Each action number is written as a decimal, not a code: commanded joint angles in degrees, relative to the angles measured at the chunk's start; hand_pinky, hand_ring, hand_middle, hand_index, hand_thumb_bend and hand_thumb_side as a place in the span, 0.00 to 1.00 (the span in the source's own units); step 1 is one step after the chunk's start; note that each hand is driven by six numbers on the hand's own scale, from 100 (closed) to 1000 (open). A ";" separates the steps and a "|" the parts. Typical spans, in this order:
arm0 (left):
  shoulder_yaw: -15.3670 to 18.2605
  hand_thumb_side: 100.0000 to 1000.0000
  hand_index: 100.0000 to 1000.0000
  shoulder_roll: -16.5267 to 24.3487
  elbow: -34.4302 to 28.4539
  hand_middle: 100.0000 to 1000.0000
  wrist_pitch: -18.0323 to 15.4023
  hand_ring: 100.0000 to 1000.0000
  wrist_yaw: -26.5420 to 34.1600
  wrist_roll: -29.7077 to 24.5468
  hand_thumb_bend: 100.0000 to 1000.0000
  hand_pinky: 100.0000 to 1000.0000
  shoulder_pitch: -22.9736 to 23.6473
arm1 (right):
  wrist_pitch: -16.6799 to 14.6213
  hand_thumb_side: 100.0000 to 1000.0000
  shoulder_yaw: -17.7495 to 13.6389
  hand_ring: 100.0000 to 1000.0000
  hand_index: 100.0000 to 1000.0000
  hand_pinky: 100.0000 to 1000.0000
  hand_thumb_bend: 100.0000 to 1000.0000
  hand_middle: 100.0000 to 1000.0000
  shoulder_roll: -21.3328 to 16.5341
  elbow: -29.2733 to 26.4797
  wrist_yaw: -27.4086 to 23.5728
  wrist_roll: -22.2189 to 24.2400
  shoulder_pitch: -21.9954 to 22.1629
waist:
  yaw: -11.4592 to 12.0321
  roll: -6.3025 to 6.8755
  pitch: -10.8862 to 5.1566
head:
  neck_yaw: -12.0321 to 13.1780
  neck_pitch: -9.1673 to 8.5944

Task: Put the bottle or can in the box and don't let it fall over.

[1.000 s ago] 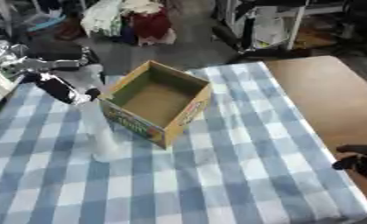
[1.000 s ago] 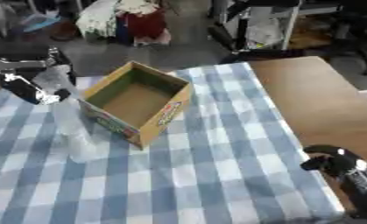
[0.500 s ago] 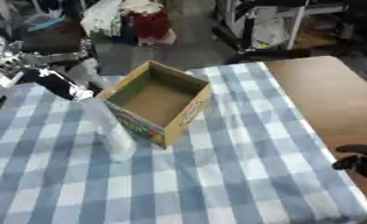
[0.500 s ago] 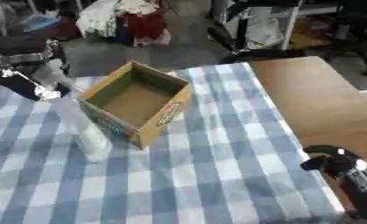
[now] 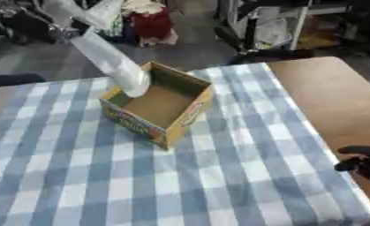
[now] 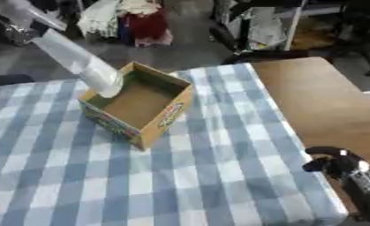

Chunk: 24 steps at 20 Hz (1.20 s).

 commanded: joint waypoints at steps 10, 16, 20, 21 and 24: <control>-1.33 0.83 1.00 -8.21 12.79 0.93 -6.18 0.92 -19.71 8.65 0.27 0.97 -1.00 | 0.63 0.81 0.83 0.64 0.77 0.70 0.00 0.74 -0.56 -0.65 -0.44 0.96 -1.25 | -1.65 -0.20 -0.64 | 1.27 -1.14; 1.22 0.84 1.00 -6.63 13.07 0.95 -4.85 0.94 -17.02 15.37 0.24 0.97 -1.11 | 0.71 0.81 0.71 0.64 0.77 0.70 0.00 0.74 -0.57 -0.62 -0.42 0.91 -1.10 | -1.22 -0.25 -0.66 | 0.78 -1.18; 3.69 0.75 0.98 -4.70 11.38 0.89 -2.43 0.88 -9.30 16.98 0.04 0.92 -0.50 | 0.66 0.81 0.47 0.64 0.77 0.70 0.00 0.74 -0.61 -0.45 -0.33 0.71 -0.96 | -0.73 -0.37 -0.60 | 0.42 -1.05; 4.23 0.73 0.97 -3.98 10.51 0.87 -1.58 0.87 -6.37 16.85 0.00 0.90 -0.01 | 0.64 0.82 0.40 0.64 0.77 0.70 0.00 0.74 -0.65 -0.40 -0.29 0.64 -0.91 | -0.57 -0.36 -0.57 | 0.26 -1.07; 4.72 0.74 0.96 -1.76 8.00 0.87 0.77 0.87 0.85 14.36 0.00 0.89 1.38 | 0.56 0.82 0.26 0.64 0.77 0.70 0.00 0.74 -0.87 -0.19 -0.14 0.45 -0.62 | 0.04 -0.33 -0.51 | -0.19 -1.13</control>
